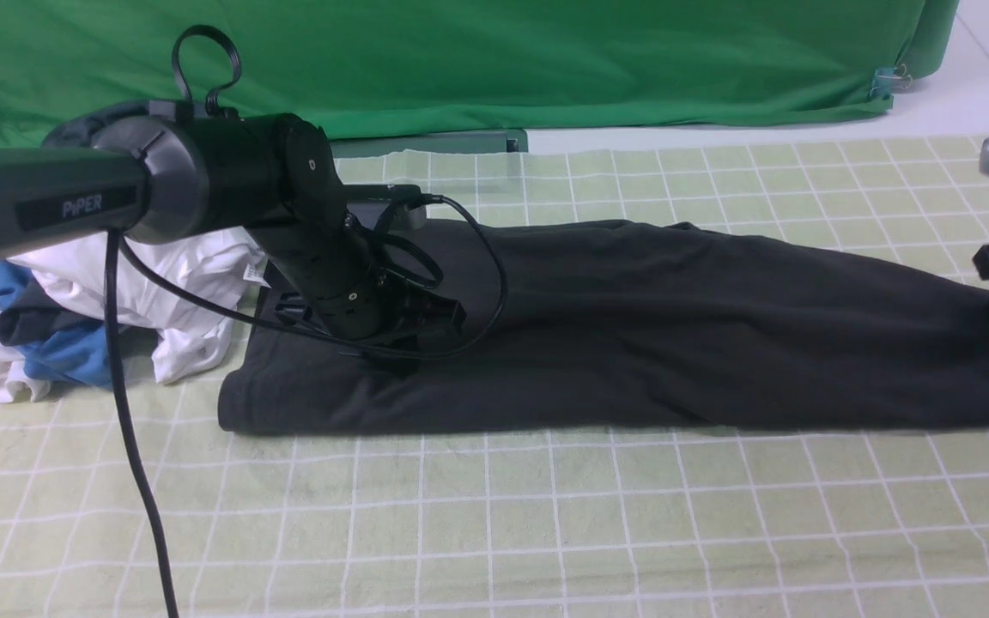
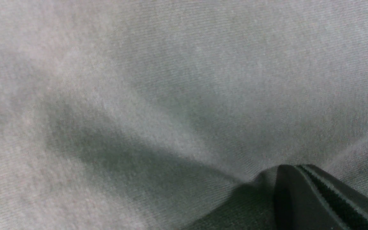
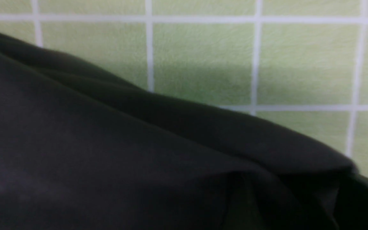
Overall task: Fold a long-sleeved shirt over a green coffee tablecloth.
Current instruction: 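Pull the folded dark garment lengthwise by its ends to straighten it flat on the table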
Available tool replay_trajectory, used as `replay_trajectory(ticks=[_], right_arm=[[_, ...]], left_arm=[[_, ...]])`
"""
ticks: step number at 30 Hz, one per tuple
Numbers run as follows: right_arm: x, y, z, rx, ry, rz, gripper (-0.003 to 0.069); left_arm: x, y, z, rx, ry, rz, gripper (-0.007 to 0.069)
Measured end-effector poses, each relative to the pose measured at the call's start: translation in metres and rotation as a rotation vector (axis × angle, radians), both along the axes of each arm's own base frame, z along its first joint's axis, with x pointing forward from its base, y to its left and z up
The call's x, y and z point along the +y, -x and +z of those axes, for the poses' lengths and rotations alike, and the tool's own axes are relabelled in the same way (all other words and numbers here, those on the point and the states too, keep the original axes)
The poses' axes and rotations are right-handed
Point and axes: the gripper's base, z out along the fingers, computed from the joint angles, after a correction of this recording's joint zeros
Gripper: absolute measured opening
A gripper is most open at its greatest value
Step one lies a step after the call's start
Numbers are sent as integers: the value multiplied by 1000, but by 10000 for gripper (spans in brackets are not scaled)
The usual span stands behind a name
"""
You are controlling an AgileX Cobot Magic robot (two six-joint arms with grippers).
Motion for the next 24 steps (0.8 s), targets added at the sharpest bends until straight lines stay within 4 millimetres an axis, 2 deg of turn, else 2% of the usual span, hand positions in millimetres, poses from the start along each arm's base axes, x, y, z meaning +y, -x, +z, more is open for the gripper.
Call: replay_trajectory(ticks=[1,3,4,5,8,10,19,24], right_arm=[[0,-1,-3,3,-1,1,382],[0,-1,-6,5,-3,4,316],[0,-2,-7,5,-6,7,216],[0,-2,-7,6,-6,10,216],[1,-2,-4,14,-11,26,44],[1,-3,1,26,-13,30,26],[-3,-5,29,-37,40,44,25],[-5,-7,25,-49,48,43,32]], left_arm=[[0,0,0,0,0,0,11],[0,0,0,0,0,0,11],[0,0,0,0,0,0,11],[0,0,0,0,0,0,11],[0,0,0,0,0,0,11],[0,0,0,0,0,0,11],[0,0,0,0,1,1,11],[0,0,0,1,2,2,11]])
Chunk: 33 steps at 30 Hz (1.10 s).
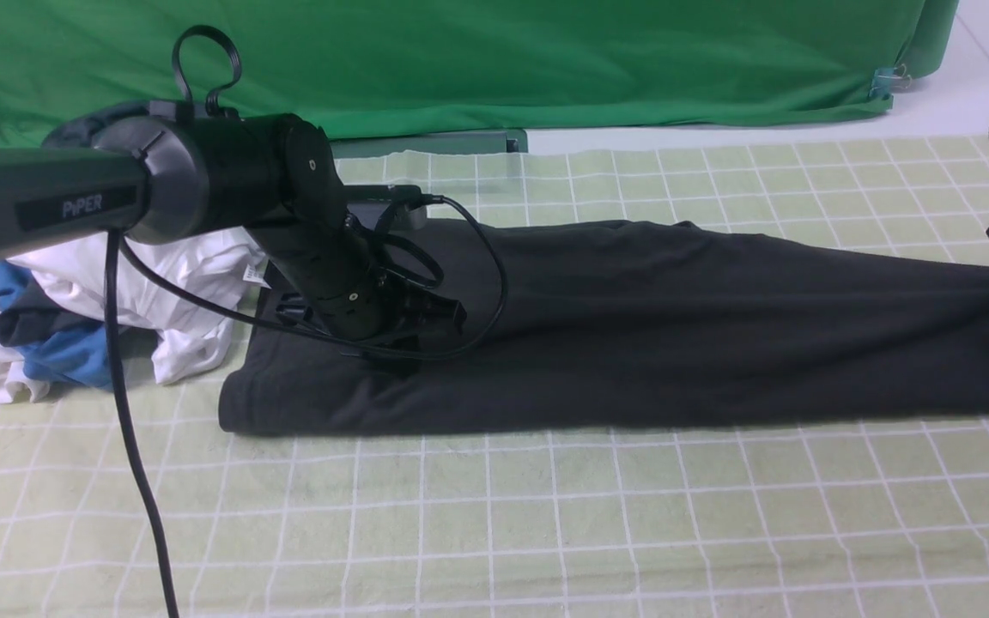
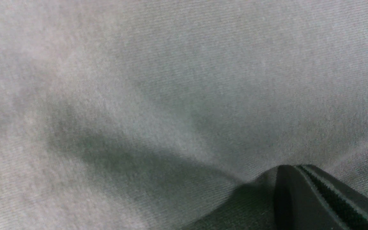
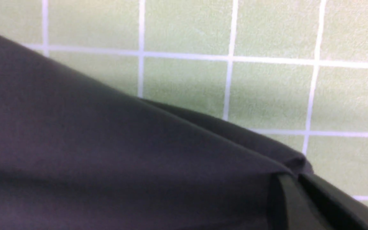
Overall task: Fold a long-sleeved shirt over a green coffee tablecloth.
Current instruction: 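Pull the folded dark garment lengthwise by its ends to straighten it flat on the table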
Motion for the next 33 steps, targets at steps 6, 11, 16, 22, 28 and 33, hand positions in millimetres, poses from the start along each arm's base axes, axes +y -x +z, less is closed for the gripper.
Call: replay_trajectory(ticks=[6,11,16,22,28,33], right_arm=[[-11,-5,-18,19,84,26,223],[-24,-1,-5,24,209,-52,370],[-24,18,49,-26,236,-145,237],[-28,38,68,-36,83,-150,20],[-45,44,46,7,-145,-198,233],[-46,37,25,52,-165,-202,549]], left_arm=[[0,0,0,3,0,-1,11],[0,1,4,0,4,10,11],[3,11,53,-103,37,16,11],[16,48,117,-269,50,13,11],[36,116,150,-393,88,47,11],[47,157,139,-398,98,77,11]])
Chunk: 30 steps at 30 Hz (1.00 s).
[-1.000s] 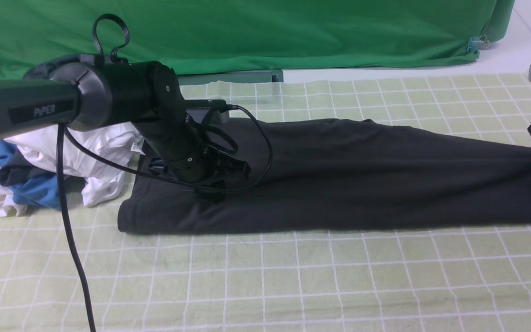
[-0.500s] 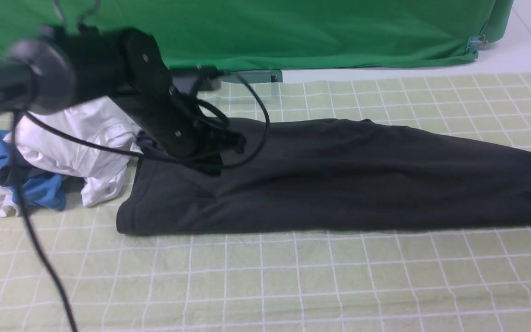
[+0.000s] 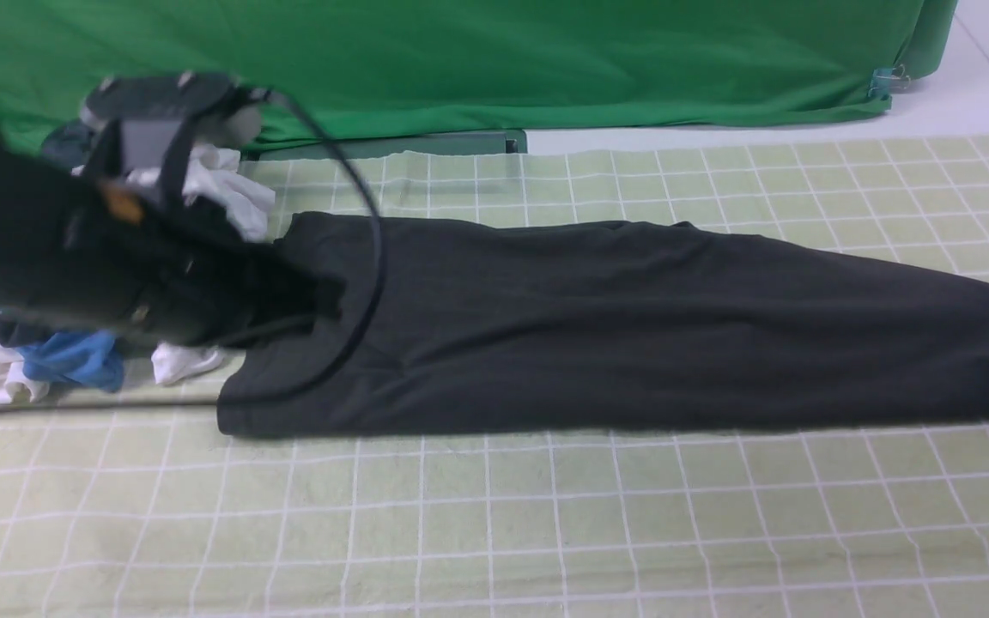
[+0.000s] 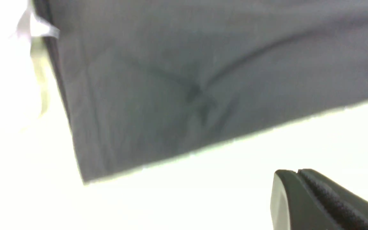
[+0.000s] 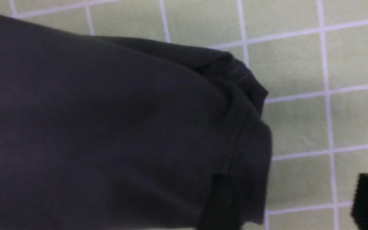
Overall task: Fold a long-sleeved shirt over a green coffee tablecloth.
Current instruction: 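Pull the folded dark garment lengthwise by its ends to straighten it flat on the table, then fold the right end of the dark garment over onto its left end with the right gripper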
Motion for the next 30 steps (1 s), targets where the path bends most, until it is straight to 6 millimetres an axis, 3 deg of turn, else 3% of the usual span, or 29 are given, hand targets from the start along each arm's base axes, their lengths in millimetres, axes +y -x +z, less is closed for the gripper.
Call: replay_trajectory(ticks=[2,5,11,14,16,18,19,20,22,28,30], right_arm=[[0,-3,-9,15,-7,1,594],[2,-9,-29,40,-15,7,605],[13,-20,-56,70,-21,52,570],[23,-26,-68,76,-13,91,516],[25,-27,-68,72,-11,99,462],[26,-27,-68,69,-14,107,354],[28,-28,-67,66,-18,116,187],[28,-28,-67,67,-19,116,170],[27,-26,-62,57,-13,115,68],[11,-17,-30,14,71,40,60],[1,-11,-10,-21,122,-7,60]], left_arm=[[3,11,-5,3,0,4,11],[8,28,-14,15,10,19,11],[11,40,-17,13,21,34,11],[12,41,-18,16,28,45,11],[12,41,-18,18,32,49,11],[12,41,-18,18,32,49,11],[12,41,-18,19,32,49,11],[12,41,-18,19,32,49,11],[12,42,-18,28,30,47,11],[12,43,-19,41,27,44,11],[12,43,-19,42,27,43,11]])
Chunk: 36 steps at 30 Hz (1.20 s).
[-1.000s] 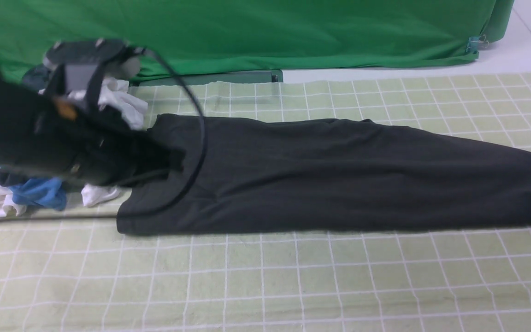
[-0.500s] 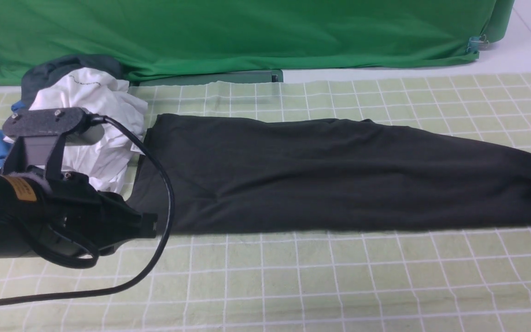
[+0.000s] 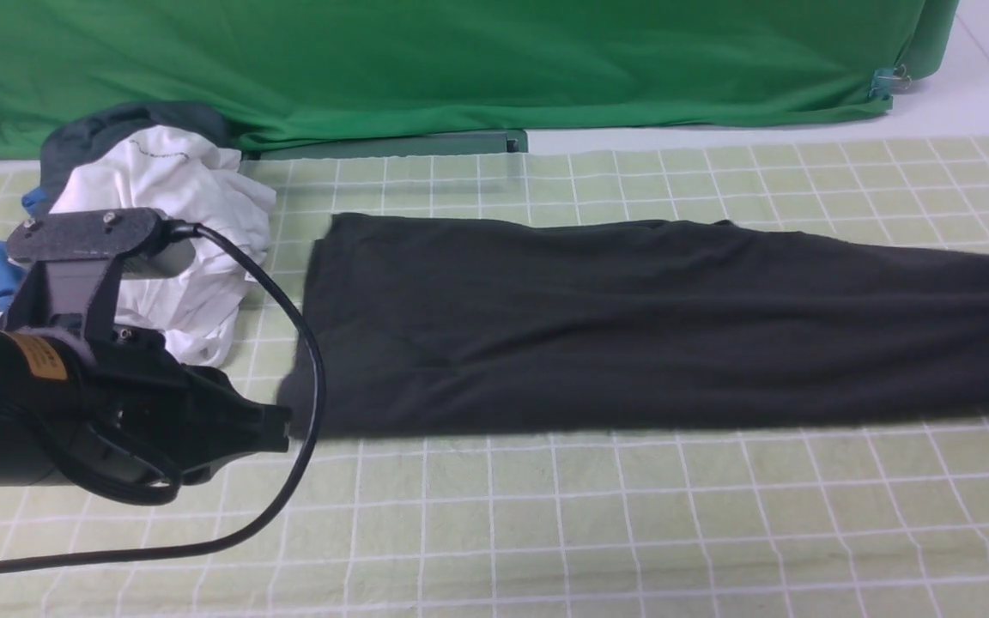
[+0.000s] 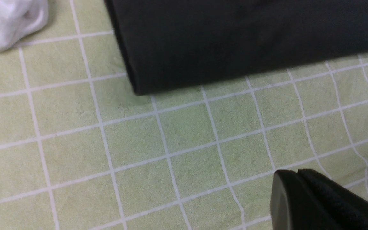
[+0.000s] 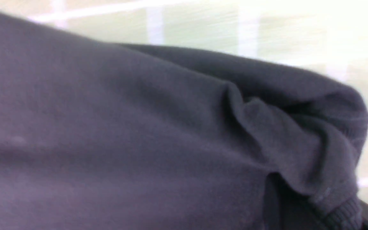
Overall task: Fold a long-sleeved shirt over a green coffee tablecloth.
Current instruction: 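Fold the right end of the dark garment over onto its left end with the right gripper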
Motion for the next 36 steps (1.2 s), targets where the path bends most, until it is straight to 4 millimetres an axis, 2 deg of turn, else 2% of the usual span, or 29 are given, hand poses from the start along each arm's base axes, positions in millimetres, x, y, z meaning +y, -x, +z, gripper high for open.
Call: replay_trajectory(ticks=[5,9,11,14,15,21,22,23,24,26,29,31,32,34,36], right_arm=[[-1,10,34,-73,35,-37,60],[24,14,61,-121,10,-17,60],[32,14,67,-128,-5,-14,60],[74,8,84,-152,-89,54,60],[76,7,85,-154,-94,57,60],[176,1,99,-220,-245,193,60],[183,1,100,-222,-249,204,60],[208,3,101,-242,-277,234,60],[208,2,100,-245,-280,230,60],[252,5,97,-269,-342,281,60],[296,9,86,-273,-417,331,60],[320,12,78,-259,-458,355,60],[323,12,75,-254,-462,357,60],[357,17,62,-224,-508,394,60],[375,20,56,-214,-520,424,60]], left_arm=[[0,0,0,-2,0,0,11],[0,0,0,-3,1,1,11],[0,0,0,-4,1,1,11],[0,-1,0,-11,-3,-5,11],[0,-1,0,-11,-3,-5,11],[0,-1,0,-15,-9,-14,11],[0,-1,0,-15,-9,-14,11],[0,-1,0,-16,-11,-17,11],[0,-1,0,-16,-11,-17,11],[0,-1,0,-17,-12,-18,11],[1,0,2,-27,-15,-20,11],[2,2,6,-53,-19,-19,11],[2,2,6,-53,-20,-18,11],[6,7,13,-100,-29,-2,11],[10,11,18,-127,-40,19,11]])
